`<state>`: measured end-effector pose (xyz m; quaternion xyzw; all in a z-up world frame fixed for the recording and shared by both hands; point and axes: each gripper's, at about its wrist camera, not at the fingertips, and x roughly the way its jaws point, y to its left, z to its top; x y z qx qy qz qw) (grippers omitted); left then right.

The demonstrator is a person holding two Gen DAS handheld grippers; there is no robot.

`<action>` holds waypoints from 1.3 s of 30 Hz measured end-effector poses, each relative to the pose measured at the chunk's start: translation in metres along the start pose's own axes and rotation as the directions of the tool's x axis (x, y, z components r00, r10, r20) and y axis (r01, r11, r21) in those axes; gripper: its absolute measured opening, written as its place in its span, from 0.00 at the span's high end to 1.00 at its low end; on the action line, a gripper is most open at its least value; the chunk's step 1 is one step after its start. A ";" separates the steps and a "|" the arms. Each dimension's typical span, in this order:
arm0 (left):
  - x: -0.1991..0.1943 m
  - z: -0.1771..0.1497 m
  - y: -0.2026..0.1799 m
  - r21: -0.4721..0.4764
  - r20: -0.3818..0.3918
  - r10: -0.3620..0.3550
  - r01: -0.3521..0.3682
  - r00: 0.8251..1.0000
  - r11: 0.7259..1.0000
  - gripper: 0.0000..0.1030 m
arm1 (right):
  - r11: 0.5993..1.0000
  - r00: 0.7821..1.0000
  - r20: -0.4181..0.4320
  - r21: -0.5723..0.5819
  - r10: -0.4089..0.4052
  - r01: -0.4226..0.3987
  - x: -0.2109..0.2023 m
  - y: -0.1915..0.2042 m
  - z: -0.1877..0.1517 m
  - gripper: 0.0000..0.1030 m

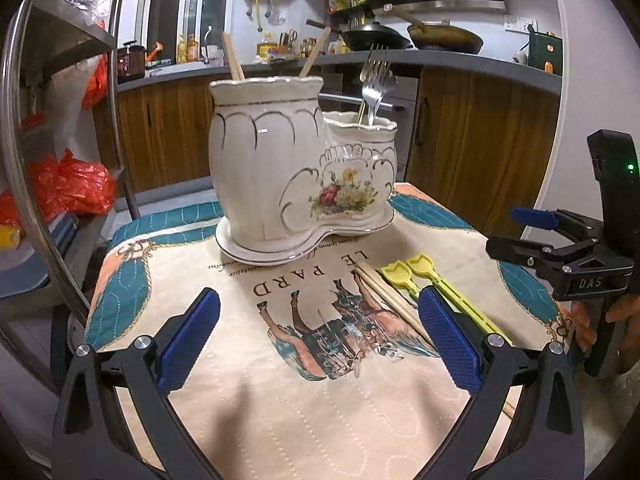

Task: Organize utensils
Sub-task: 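Move both open tools back over the yellow spoons and chopsticks, then grasp a yellow plastic spoon with the right tool while the left tool grasps a chopstick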

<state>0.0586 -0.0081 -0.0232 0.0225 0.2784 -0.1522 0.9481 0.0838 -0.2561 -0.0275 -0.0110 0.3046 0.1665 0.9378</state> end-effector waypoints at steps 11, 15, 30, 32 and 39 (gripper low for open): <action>0.005 -0.001 0.009 -0.064 -0.027 -0.015 0.013 1.000 0.998 0.05 | 0.998 0.986 -0.156 -0.001 0.065 -0.066 0.025 0.022 -0.007 0.43; 0.005 0.000 0.006 -0.052 -0.027 -0.005 0.004 1.000 0.999 0.05 | 0.997 0.980 -0.185 -0.021 0.069 -0.074 0.027 0.029 -0.009 0.55; 0.023 0.000 -0.024 -0.029 -0.186 0.004 -0.010 0.983 1.000 0.06 | 0.993 0.978 -0.190 -0.067 0.082 -0.096 0.035 0.027 -0.007 0.90; 0.025 0.002 -0.030 -0.060 -0.201 0.001 -0.014 0.980 0.998 0.09 | 0.995 0.982 -0.174 -0.053 0.077 -0.088 0.033 0.020 -0.005 0.90; 0.042 -0.004 -0.055 -0.046 -0.286 0.052 -0.068 0.957 0.997 0.32 | 0.995 0.985 -0.147 -0.004 0.096 -0.097 0.026 0.004 -0.003 0.90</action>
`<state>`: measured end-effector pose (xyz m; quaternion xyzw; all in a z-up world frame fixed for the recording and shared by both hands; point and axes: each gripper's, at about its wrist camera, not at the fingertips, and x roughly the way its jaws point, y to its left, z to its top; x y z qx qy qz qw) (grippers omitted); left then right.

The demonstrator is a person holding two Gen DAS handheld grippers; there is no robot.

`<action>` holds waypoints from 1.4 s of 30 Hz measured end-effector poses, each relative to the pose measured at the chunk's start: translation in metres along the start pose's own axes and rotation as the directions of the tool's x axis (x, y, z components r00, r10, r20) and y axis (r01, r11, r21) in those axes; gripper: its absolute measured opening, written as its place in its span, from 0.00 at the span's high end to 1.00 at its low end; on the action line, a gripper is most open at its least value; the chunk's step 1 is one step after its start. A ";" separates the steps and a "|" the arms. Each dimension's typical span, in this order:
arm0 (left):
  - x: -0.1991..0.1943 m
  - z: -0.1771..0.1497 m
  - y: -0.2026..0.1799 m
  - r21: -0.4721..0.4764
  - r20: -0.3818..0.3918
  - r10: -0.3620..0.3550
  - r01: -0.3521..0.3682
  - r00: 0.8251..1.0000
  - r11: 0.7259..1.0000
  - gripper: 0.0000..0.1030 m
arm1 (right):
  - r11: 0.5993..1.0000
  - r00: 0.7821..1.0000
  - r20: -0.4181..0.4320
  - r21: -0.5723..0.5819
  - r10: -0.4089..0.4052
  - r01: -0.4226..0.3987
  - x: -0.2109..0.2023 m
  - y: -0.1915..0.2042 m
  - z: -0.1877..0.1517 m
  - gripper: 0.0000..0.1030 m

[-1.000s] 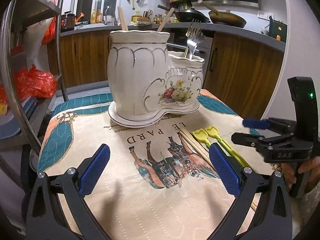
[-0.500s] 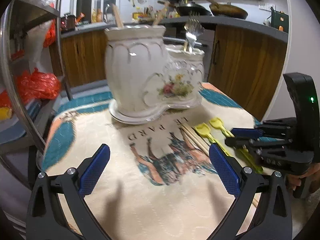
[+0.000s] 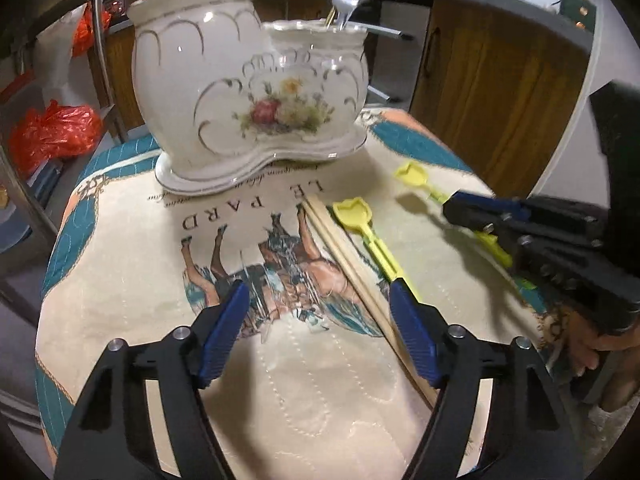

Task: Organize utensils
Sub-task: 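Grasp a yellow plastic spoon with the right tool while the left tool grasps a chopstick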

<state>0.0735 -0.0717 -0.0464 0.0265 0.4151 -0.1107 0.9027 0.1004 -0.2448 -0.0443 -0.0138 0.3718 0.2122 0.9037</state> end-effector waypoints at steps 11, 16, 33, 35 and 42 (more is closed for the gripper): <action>0.004 -0.001 -0.009 0.042 -0.016 0.077 -0.076 0.997 0.996 0.35 | 1.000 0.999 0.030 -0.003 0.023 -0.023 -0.012 0.000 -0.002 0.90; 0.004 0.005 -0.014 0.087 -0.033 0.024 -0.021 0.999 0.996 0.73 | 1.000 0.999 0.031 -0.011 0.025 -0.025 -0.013 0.001 -0.003 0.90; -0.019 0.017 0.023 0.147 -0.090 -0.058 0.070 0.994 0.987 0.96 | 0.995 0.999 -0.042 -0.096 0.000 -0.004 -0.007 0.003 -0.006 0.90; -0.021 0.012 0.027 0.162 -0.102 -0.055 0.071 0.993 0.984 0.96 | 0.992 0.998 -0.058 -0.123 -0.008 0.001 -0.006 0.004 -0.007 0.90; -0.019 0.006 0.032 0.176 -0.121 -0.063 0.083 0.991 0.981 0.96 | 0.986 0.995 -0.098 -0.164 -0.013 -0.004 0.000 0.006 -0.012 0.90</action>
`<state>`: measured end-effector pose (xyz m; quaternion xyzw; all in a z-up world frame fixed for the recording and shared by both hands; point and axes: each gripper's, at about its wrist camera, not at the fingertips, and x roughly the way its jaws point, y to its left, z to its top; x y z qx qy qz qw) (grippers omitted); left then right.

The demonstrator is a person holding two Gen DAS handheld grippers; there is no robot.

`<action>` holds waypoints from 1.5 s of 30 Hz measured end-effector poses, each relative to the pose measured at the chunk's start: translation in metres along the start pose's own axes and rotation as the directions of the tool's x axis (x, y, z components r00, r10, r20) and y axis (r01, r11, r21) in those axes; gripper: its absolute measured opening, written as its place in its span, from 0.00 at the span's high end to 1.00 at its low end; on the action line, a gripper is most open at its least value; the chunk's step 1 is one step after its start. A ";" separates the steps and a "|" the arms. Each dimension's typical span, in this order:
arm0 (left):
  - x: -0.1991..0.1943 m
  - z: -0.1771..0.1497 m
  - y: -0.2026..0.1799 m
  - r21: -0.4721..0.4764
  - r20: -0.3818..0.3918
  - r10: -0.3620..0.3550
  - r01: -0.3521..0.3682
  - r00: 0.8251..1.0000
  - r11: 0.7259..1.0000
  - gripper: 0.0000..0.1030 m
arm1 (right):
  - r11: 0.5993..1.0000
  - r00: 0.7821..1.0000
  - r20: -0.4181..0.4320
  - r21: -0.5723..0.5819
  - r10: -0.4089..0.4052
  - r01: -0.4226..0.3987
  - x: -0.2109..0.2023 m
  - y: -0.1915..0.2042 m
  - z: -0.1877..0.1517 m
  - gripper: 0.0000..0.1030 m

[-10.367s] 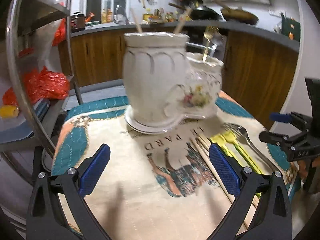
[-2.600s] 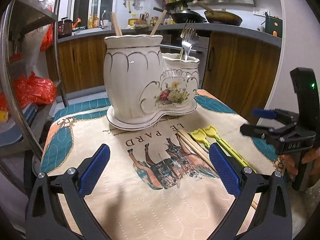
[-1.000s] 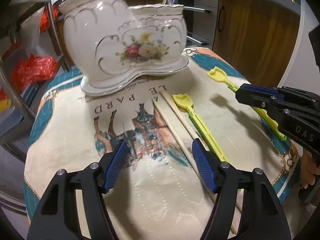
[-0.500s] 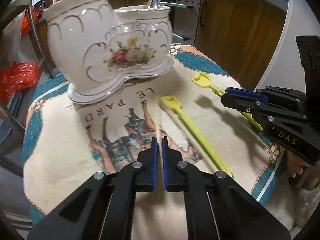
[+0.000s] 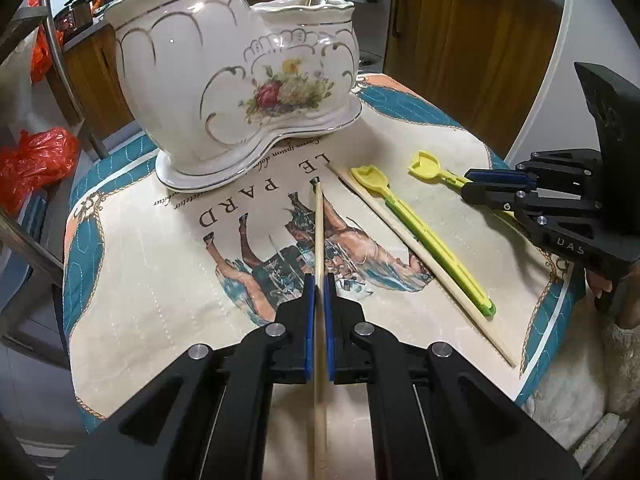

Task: Organize utensils
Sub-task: 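Grasp a yellow plastic spoon with the right tool while the left tool grasps a chopstick, then lift the yellow spoon with the right tool while the left tool lifts the chopstick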

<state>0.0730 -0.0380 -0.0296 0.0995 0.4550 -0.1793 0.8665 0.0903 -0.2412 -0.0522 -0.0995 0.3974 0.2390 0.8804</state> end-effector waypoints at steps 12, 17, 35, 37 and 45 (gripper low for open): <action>0.008 0.002 0.002 -0.004 -0.003 -0.032 0.032 0.999 0.999 0.72 | 1.000 1.000 -0.011 -0.019 -0.020 0.020 0.004 0.005 0.003 0.81; 0.012 0.000 0.004 -0.012 0.024 -0.046 0.046 0.999 0.999 0.71 | 1.000 1.000 -0.009 0.010 0.000 0.000 0.006 0.002 0.005 0.85; -0.032 -0.009 0.024 0.037 0.323 -0.066 0.057 0.944 0.998 0.95 | 0.998 0.971 0.239 0.050 0.011 -0.024 -0.030 0.011 0.020 0.90; -0.048 -0.008 0.031 0.027 0.399 -0.064 0.058 0.915 0.998 0.95 | 0.999 0.958 0.288 0.043 0.013 -0.027 -0.038 0.015 0.024 0.90; -0.102 -0.001 0.062 -0.035 0.678 -0.018 0.057 0.735 0.998 0.95 | 0.996 0.845 0.535 0.087 -0.026 -0.024 -0.070 0.022 0.053 0.90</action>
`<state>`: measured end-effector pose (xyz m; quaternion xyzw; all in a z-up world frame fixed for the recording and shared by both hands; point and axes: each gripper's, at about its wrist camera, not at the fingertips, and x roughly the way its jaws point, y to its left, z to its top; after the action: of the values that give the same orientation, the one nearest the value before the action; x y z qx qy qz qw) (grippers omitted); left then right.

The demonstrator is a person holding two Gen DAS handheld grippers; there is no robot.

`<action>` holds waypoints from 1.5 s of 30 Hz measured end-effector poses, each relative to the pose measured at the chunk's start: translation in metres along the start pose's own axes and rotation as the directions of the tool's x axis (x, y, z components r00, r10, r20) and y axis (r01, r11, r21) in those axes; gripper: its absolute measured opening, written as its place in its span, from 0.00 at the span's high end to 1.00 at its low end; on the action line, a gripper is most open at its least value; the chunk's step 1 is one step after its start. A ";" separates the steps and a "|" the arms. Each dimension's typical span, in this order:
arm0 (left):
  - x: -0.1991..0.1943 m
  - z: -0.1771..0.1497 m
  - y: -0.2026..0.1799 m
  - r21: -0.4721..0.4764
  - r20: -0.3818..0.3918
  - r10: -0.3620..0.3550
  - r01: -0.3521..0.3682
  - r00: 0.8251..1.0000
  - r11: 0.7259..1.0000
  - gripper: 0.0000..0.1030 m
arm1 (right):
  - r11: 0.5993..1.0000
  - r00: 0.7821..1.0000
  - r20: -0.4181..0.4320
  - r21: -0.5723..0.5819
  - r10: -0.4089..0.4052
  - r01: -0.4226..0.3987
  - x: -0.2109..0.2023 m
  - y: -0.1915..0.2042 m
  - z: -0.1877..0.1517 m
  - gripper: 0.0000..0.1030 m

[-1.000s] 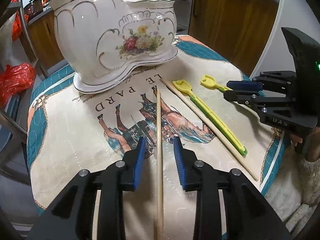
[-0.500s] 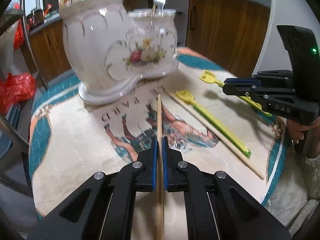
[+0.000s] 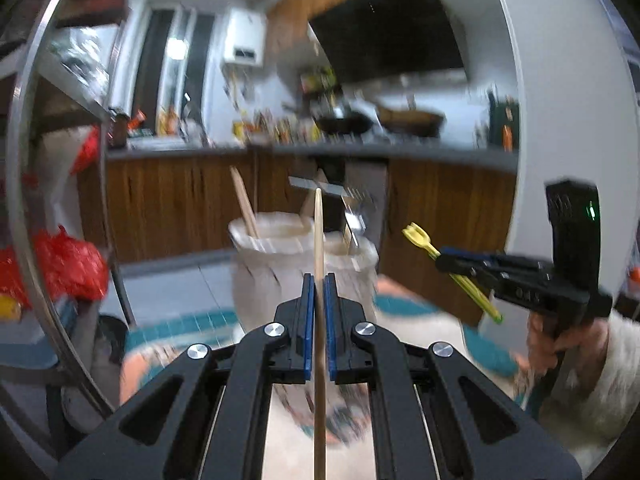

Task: Organize utensils
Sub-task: 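Lift the yellow spoon with the right tool while the left tool lifts the chopstick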

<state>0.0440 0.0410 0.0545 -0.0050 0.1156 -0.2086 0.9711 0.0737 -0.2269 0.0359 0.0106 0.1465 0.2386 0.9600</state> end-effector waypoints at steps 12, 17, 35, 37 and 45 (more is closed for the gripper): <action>0.047 0.081 0.031 -0.098 0.216 -0.068 0.091 0.974 0.991 0.95 | 0.982 0.982 0.182 0.173 0.044 -0.076 0.053 -0.018 0.067 0.90; 0.078 0.096 0.036 -0.123 0.250 -0.055 0.088 0.967 0.988 0.95 | 0.969 0.981 0.186 0.226 0.060 -0.102 0.077 -0.031 0.074 0.90; 0.116 0.066 0.046 -0.101 0.206 0.029 -0.008 0.978 0.995 0.95 | 0.984 0.989 0.145 0.166 0.041 -0.065 0.134 -0.022 0.052 0.90; 0.113 0.060 0.048 -0.111 0.198 0.027 -0.005 0.980 0.994 0.95 | 0.988 0.991 0.128 0.147 0.027 -0.046 0.138 -0.019 0.048 0.90; 0.098 0.040 0.051 -0.118 0.167 0.021 -0.001 0.986 0.993 0.95 | 0.998 0.997 0.071 0.052 -0.043 0.040 0.129 -0.002 0.037 0.90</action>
<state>0.1600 0.0462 0.0686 -0.0792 0.0458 -0.1948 0.9766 0.1939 -0.1678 0.0354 0.0405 0.1180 0.2142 0.9688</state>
